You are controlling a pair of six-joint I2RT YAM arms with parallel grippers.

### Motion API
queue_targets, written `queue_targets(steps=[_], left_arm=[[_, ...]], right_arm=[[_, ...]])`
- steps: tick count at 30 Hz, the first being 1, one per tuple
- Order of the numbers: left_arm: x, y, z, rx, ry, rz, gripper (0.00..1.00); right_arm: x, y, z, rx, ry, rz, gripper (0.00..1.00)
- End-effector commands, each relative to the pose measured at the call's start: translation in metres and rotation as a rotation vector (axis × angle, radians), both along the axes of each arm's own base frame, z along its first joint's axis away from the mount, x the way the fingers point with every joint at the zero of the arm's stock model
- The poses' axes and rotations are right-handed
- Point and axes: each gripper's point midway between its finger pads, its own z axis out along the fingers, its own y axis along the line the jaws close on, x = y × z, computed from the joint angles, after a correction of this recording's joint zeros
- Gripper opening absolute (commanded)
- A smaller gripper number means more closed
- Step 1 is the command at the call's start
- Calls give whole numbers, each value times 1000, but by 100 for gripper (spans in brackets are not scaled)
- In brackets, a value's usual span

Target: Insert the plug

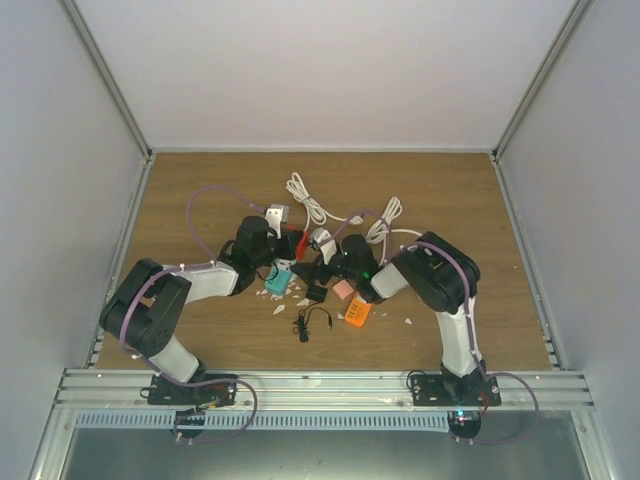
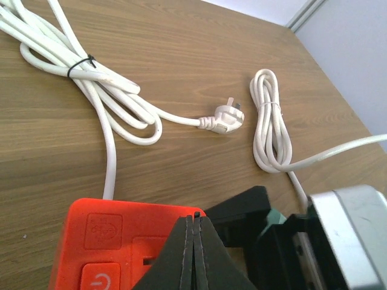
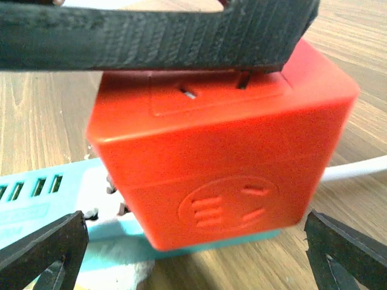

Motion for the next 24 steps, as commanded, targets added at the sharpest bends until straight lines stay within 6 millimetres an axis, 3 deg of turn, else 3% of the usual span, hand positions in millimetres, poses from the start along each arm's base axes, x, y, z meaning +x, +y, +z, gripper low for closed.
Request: queue_targets(steps=[1,5,8,12,14,17,19,21,24], left_arm=[[-17,16,-45,81,114,52,0],[-19,21,-48,98,116,71,0],[-17,23,-40,98,96,85,0],[-6,22,-4,84,25,105,0],[4,25,21,90,-14,138,2],[5,26,56,75,-80,136,31],[-1,24,81,61,-148,102,71],[-12,17,113,60,-268,15,97],[-46,-12,148,72,-444,-280,99]], right_arm=[[-6,-18,-2,-109,9,-58,100],[-10,-32,21,-115,-31,-100,100],[-19,-39,37,-108,-36,-104,100],[-36,-48,46,-86,-7,-124,100],[-43,-56,40,-110,37,-164,100],[-52,-67,28,-170,89,-248,100],[-56,-70,28,-188,100,-290,100],[-48,-78,41,-189,83,-378,100],[-37,-91,60,-154,95,-498,100]])
